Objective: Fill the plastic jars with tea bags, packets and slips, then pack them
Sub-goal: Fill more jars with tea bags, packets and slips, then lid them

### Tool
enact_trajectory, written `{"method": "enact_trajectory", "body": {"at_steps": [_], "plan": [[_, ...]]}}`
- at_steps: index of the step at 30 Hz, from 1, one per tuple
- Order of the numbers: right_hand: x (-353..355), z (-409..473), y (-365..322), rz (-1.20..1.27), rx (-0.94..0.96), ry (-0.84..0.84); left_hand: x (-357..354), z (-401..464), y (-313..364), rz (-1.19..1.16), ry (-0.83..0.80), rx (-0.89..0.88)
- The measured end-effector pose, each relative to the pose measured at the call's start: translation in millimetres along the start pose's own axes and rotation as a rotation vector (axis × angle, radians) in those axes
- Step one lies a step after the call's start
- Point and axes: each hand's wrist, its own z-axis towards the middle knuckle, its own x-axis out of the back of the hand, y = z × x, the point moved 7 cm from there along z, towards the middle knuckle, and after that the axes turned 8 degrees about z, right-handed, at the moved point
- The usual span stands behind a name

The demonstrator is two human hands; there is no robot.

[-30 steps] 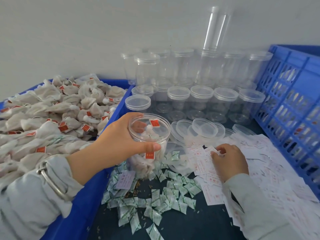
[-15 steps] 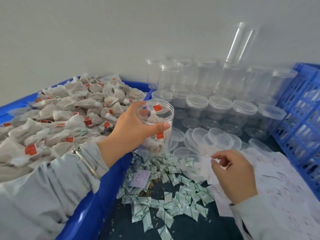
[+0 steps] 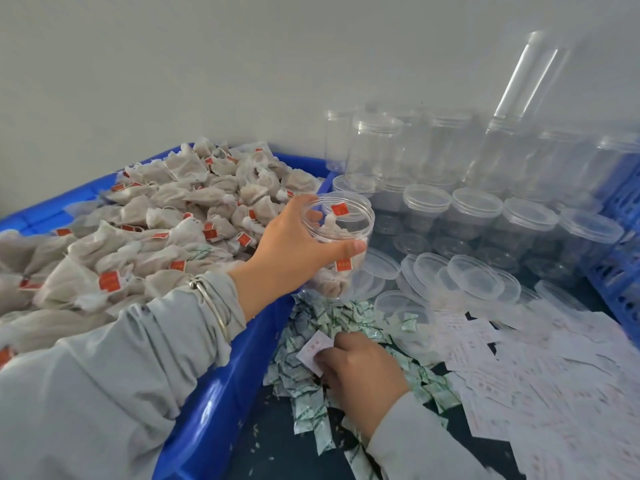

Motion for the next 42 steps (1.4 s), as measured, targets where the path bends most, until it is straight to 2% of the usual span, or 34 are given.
{"method": "enact_trajectory", "body": {"at_steps": [4,8,12,16,20,22,25,26,28,36,39,42], "plan": [[1,-6,9,0.059,-0.083,0.014,-2,1,0,0.012,0.0,-0.012],[-15,-7,21,0.062,-0.197,-0.143,-3,-1,2,0.001,-0.024,-0.021],[-22,-8,23,0.068,-0.238,-0.185,-4,-1,1,0.009,-0.047,-0.024],[-9,-9,28,0.248,-0.268,0.007,-6,-1,-1,0.012,-0.064,-0.021],[25,-14,43,0.35,-0.377,0.213,-8,-1,1,0.02,-0.09,-0.023],[51,-21,50,0.439,-0.439,0.393,-8,-2,0,0.036,-0.098,-0.025],[104,-28,54,0.556,-0.455,0.754,-9,-2,1,0.066,-0.12,-0.029],[117,-25,55,0.626,-0.453,0.81,-10,-3,3,0.075,-0.131,-0.036],[135,-11,57,0.714,-0.456,0.8,-13,-5,6,0.097,-0.162,-0.065],[138,59,46,0.656,-0.351,0.43,-21,-16,18,0.12,-0.296,-0.198],[146,53,55,0.523,-0.336,0.542,-22,-14,16,0.122,-0.302,-0.187],[150,37,70,0.51,-0.39,0.621,-21,-12,14,0.124,-0.291,-0.182]]}}
